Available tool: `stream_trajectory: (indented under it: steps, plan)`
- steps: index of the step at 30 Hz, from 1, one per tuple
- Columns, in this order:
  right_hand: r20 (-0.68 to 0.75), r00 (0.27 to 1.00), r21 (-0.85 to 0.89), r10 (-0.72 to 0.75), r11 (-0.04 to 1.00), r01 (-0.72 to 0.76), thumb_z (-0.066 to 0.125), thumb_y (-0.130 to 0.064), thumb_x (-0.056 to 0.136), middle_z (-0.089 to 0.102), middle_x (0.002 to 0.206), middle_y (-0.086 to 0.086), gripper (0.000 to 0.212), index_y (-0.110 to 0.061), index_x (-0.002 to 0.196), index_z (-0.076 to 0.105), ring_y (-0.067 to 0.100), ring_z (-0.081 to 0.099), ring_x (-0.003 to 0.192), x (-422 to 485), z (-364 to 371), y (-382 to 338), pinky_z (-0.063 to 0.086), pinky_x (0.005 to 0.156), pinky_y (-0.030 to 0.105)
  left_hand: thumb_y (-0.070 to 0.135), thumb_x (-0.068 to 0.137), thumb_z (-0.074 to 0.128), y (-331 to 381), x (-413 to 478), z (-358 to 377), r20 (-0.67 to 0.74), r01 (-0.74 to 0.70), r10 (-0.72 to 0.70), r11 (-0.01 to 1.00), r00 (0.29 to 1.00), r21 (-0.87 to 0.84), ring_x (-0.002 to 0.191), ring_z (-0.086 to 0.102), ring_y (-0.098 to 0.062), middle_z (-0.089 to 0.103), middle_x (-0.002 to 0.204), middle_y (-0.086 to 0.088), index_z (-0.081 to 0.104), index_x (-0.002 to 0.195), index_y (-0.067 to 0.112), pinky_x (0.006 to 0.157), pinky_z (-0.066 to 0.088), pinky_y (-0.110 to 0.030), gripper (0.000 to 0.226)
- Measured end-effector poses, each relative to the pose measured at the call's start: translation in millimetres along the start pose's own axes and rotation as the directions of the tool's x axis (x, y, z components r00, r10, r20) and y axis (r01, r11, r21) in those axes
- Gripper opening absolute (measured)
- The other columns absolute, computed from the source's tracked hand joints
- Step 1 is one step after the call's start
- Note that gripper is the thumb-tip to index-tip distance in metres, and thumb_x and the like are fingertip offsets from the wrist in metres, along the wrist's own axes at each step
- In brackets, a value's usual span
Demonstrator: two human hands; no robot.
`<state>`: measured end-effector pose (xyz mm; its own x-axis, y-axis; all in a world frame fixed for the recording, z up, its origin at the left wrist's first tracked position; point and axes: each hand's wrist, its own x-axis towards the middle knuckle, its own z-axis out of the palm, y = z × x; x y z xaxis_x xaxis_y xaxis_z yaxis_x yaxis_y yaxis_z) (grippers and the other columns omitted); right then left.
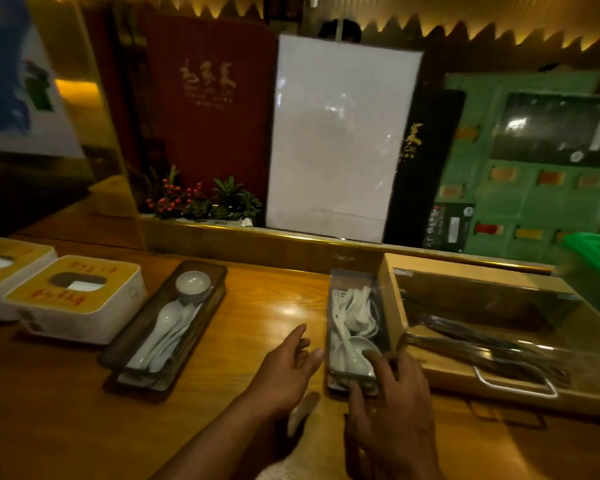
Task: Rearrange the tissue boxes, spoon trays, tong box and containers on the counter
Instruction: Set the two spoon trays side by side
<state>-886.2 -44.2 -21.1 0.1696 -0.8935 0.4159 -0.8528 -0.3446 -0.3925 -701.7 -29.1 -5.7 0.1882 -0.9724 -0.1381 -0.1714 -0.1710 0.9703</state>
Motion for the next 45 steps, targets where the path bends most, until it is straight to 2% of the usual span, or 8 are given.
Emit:
stream_trajectory:
  steps: [6,10,13,18,25,29,38,45]
  plan:
    - [0.062,0.956,0.263,-0.287,0.929,0.262,0.065,-0.045,0.087,0.05,0.106,-0.007,0.031,-0.033,0.114,0.058,0.013,0.052,0.095,-1,46,-105,0.049,0.075,0.035,0.031,0.093,0.068,-9,-26,-132,-0.146,-0.173,0.233,0.925,0.962,0.338,0.115,0.056,0.002,0.056,0.126,0.022,0.054,0.135,0.039,0.075,0.048,-0.007,0.045]
    - [0.293,0.916,0.364,-0.275,0.918,0.16,0.06,-0.06,0.087,0.031,0.142,-0.015,0.064,-0.047,0.143,0.031,0.007,0.051,0.116,-3,74,-150,0.048,0.085,0.027,0.032,0.092,0.068,-5,-37,-191,-0.244,-0.222,0.364,0.858,0.899,0.464,0.104,0.055,0.007,0.055,0.115,0.028,0.061,0.123,0.041,0.072,0.05,-0.012,0.032]
    - [0.379,0.892,0.297,-0.245,0.946,0.133,0.064,-0.066,0.08,-0.002,0.165,-0.014,0.092,-0.047,0.153,0.011,0.014,0.022,0.146,-11,101,-216,0.042,0.109,0.038,0.026,0.091,0.069,-25,-36,-256,-0.285,-0.237,0.406,0.845,0.869,0.48,0.106,0.052,0.014,0.058,0.116,0.026,0.062,0.119,0.039,0.083,0.048,-0.02,0.032]
    - [0.363,0.917,0.14,-0.166,0.983,0.122,0.054,-0.069,0.074,0.003,0.168,-0.003,0.091,-0.039,0.154,0.02,0.021,0.013,0.152,-13,135,-262,0.034,0.115,0.042,0.026,0.092,0.069,-54,-27,-300,-0.242,-0.199,0.307,0.901,0.921,0.385,0.115,0.053,-0.007,0.051,0.132,0.021,0.057,0.133,0.036,0.086,0.052,-0.028,0.044]
    - [0.262,0.958,-0.064,-0.118,0.988,0.14,0.053,-0.059,0.073,0.04,0.158,0.004,0.079,-0.032,0.146,0.04,0.028,0.048,0.134,-19,129,-255,0.049,0.099,0.045,0.029,0.089,0.071,-63,-8,-287,-0.096,-0.252,0.3,0.906,0.949,0.341,0.12,0.045,-0.003,0.044,0.131,0.023,0.046,0.139,0.039,0.092,0.047,-0.027,0.057]
    - [0.299,0.948,-0.118,-0.104,0.982,0.145,0.053,-0.056,0.077,0.036,0.16,0.005,0.076,-0.033,0.147,0.035,0.029,0.046,0.137,-16,118,-234,0.046,0.102,0.046,0.027,0.086,0.076,-67,0,-260,-0.043,-0.118,0.122,0.989,0.992,0.086,0.117,0.057,-0.012,0.058,0.121,0.023,0.048,0.123,0.048,0.089,0.054,-0.035,0.052]
    - [0.249,0.968,-0.282,-0.028,0.954,0.1,0.051,-0.057,0.075,0.048,0.152,0.001,0.072,-0.034,0.143,0.042,0.029,0.051,0.131,-9,89,-176,0.044,0.103,0.046,0.009,0.082,0.079,-54,17,-194,0.136,-0.107,0.105,0.994,0.985,0.013,0.126,0.049,-0.012,0.05,0.134,0.011,0.035,0.152,0.026,0.098,0.048,-0.031,0.085]
    - [0.222,0.974,-0.391,0.046,0.919,0.046,0.057,-0.059,0.076,0.052,0.149,0.003,0.076,-0.029,0.145,0.046,0.032,0.043,0.14,0,70,-124,0.012,0.115,0.049,0.005,0.083,0.078,-38,32,-139,0.224,-0.097,0.109,0.993,0.969,-0.062,0.132,0.045,-0.011,0.047,0.136,0.013,0.028,0.154,0.029,0.108,0.045,-0.038,0.09]
